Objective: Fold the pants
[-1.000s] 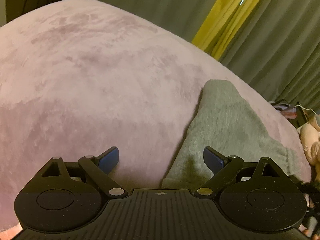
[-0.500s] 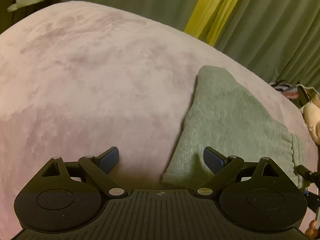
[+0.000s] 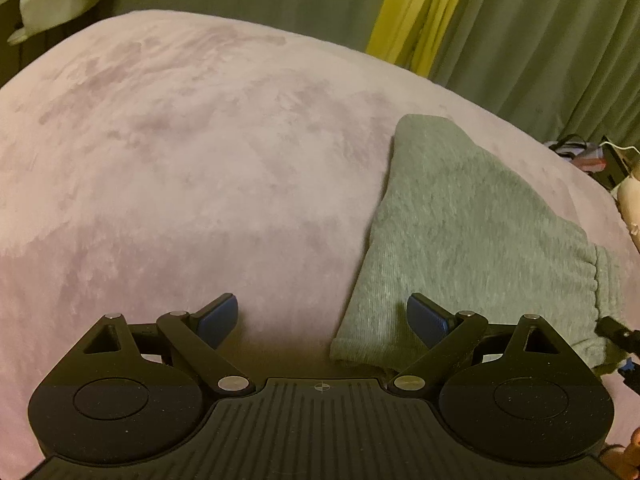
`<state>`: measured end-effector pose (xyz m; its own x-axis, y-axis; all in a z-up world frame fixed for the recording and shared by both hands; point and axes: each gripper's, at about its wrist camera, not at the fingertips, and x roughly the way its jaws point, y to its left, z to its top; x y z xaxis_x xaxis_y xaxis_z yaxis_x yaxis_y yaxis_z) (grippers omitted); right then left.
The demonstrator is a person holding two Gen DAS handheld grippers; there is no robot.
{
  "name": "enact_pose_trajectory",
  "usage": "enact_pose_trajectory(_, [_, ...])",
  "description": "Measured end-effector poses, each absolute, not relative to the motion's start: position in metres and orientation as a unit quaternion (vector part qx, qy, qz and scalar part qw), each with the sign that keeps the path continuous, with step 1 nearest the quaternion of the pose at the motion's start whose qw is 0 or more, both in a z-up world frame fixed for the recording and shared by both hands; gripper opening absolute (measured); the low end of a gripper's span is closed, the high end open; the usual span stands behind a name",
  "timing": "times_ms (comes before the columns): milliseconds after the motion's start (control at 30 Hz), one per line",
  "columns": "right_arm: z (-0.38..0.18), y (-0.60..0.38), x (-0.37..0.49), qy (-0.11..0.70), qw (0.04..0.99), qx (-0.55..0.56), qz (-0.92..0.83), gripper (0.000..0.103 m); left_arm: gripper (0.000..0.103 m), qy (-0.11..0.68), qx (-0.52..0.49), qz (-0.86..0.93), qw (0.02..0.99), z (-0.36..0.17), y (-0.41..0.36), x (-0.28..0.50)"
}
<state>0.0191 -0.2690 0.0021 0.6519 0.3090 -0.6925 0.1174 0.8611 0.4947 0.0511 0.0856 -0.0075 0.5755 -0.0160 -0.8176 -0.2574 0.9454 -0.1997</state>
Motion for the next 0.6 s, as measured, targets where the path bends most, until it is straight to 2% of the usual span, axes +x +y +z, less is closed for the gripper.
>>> enact_pose_trajectory(200, [0.003,-0.259,0.021,0.422,0.886,0.190,0.036,0.061,0.095,0.460,-0.175,0.052,0.869,-0.008,0.093,0.054])
enact_pose_trajectory(300, [0.006,-0.262,0.021,0.421,0.886,0.189,0.038,0.071,0.096,0.460,-0.183,0.026,0.868,-0.006,0.093,0.058])
enact_pose_trajectory(333, [0.007,-0.263,0.021,0.423,0.886,0.185,0.035,0.078,0.096,0.459,-0.185,0.017,0.869,-0.005,0.093,0.059])
enact_pose_trajectory(433, [0.007,-0.267,0.021,0.423,0.886,0.185,0.038,0.080,0.097,0.456,-0.192,-0.017,0.869,-0.006,0.087,0.070])
enact_pose_trajectory(600, [-0.002,-0.274,0.035,0.441,0.874,0.196,0.052,0.091,0.097,0.481,-0.170,-0.058,0.858,-0.020,0.066,0.109])
